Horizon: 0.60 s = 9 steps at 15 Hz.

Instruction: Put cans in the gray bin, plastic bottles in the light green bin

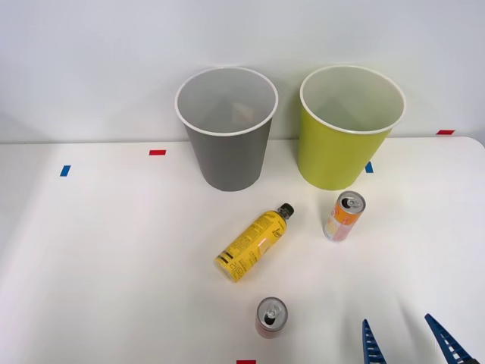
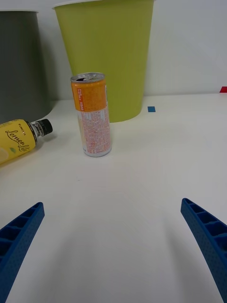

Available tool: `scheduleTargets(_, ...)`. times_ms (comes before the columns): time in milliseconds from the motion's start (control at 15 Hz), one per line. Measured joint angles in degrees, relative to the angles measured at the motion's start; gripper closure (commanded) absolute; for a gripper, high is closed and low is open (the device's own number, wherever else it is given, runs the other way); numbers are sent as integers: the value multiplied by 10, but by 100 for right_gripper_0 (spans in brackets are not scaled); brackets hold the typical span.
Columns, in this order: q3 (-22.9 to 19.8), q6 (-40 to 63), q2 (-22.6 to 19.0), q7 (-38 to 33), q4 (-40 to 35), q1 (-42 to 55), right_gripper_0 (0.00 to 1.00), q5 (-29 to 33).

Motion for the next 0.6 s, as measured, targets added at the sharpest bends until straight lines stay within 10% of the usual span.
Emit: scheduleTargets(600,0,0,0,0,0,0,0,0)
